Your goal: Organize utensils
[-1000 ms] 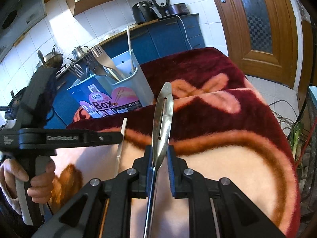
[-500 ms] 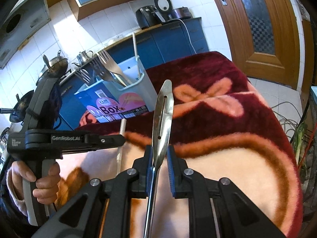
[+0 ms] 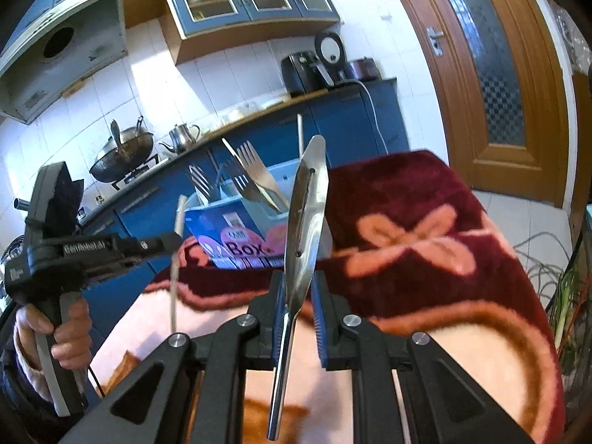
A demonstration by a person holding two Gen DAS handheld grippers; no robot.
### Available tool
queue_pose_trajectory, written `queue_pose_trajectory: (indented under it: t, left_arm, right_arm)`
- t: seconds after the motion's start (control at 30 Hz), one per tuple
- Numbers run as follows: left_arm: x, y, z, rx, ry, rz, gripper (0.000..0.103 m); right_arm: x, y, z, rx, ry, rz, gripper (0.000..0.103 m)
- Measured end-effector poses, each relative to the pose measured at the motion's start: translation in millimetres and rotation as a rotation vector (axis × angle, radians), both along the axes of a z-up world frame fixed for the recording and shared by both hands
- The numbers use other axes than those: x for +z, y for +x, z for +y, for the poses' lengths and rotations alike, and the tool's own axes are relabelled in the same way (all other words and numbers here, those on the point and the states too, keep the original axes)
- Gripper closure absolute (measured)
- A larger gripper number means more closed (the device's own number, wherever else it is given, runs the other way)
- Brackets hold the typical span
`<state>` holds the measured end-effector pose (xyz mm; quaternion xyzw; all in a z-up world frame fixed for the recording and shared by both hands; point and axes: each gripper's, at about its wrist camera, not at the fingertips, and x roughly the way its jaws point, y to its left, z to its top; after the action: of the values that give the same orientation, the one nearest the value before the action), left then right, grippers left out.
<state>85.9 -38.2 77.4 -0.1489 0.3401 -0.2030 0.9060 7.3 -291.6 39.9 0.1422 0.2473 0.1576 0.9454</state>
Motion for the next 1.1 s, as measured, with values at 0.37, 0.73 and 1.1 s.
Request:
queue_pose_trajectory:
  t: [0.37, 0.73, 1.1]
  left_arm:
    - [75.1, 16.2, 37.8, 0.176, 0.075, -0.307, 0.097]
    - [93.5, 51.2, 43.5, 0.313, 0.098, -0.507, 0.097]
    - [50.2, 74.7, 35.1, 0.321, 0.119, -0.491, 0.097]
  right_arm:
    - [4.5, 2.3, 1.9, -0.006, 0.017, -0.046, 0.087]
    - [7.6, 14.4, 3.1, -0.014, -0.007, -0.058, 0.087]
    - [45.9, 62.1, 4.5, -0.029, -0.070, -0.222, 0.087]
